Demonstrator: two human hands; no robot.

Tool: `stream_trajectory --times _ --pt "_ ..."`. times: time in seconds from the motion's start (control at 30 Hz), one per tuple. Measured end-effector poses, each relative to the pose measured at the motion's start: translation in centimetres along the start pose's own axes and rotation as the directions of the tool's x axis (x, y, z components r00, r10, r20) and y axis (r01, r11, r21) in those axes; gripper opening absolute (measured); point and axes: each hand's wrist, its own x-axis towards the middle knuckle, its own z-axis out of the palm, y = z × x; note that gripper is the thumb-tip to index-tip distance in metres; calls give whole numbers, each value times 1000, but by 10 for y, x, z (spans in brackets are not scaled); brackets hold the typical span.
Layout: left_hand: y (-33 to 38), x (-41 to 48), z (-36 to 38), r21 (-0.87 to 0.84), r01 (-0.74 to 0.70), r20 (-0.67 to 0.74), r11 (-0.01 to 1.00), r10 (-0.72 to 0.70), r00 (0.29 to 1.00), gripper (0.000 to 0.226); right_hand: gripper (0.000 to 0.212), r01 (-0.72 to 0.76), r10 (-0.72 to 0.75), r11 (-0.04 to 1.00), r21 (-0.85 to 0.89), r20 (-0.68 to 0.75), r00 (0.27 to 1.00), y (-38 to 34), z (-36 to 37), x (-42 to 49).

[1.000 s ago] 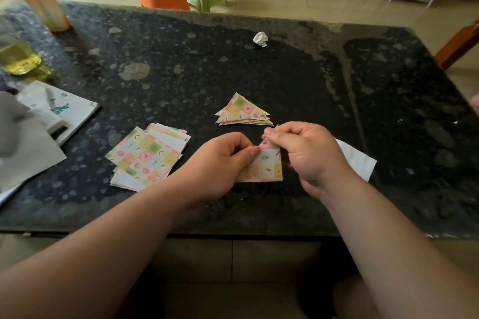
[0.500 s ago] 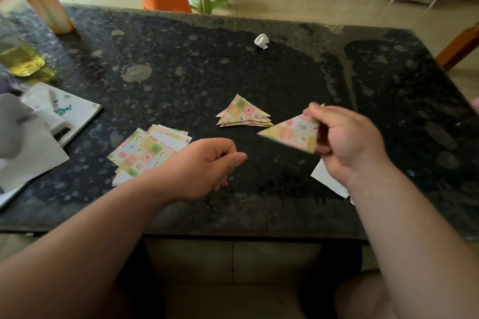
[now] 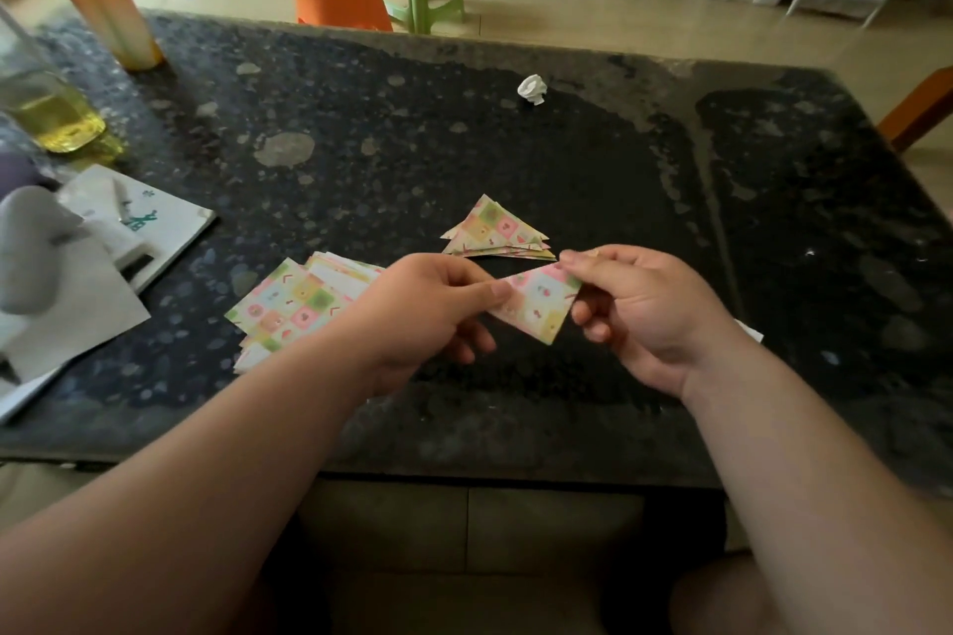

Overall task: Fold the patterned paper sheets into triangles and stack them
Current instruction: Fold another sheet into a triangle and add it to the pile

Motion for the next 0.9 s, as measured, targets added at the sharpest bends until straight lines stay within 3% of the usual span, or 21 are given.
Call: stream_trajectory --times 0.2,0.37,0.53,0.63,0.73,0.83,0.9 --pt "-2 13 -18 -137 109 -144 984 -129 981 9 13 -1 51 913 -408 111 993 -1 -6 -3" --pt "1 12 -16 -56 93 -138 994 -100 985 15 11 -6 142 869 -495 237 961 -2 13 -6" --pt "5 8 -14 -29 39 -105 999 -41 994 11 10 -44 129 922 -385 198 972 -8 29 -2" --pt "8 16 -27 23 -24 -333 999 31 943 13 11 -94 118 975 -201 110 987 -6 39 8" --pt "15 19 -51 -100 -91 -514 991 27 857 16 11 -200 195 976 83 60 979 -7 56 31" --pt "17 19 -64 -274 -115 -498 955 -39 866 16 12 -244 258 929 277 -14 966 -12 68 70" --pt "16 21 -67 -275 -108 -482 955 -40 875 15 14 -243 278 923 300 -81 957 -13 76 97"
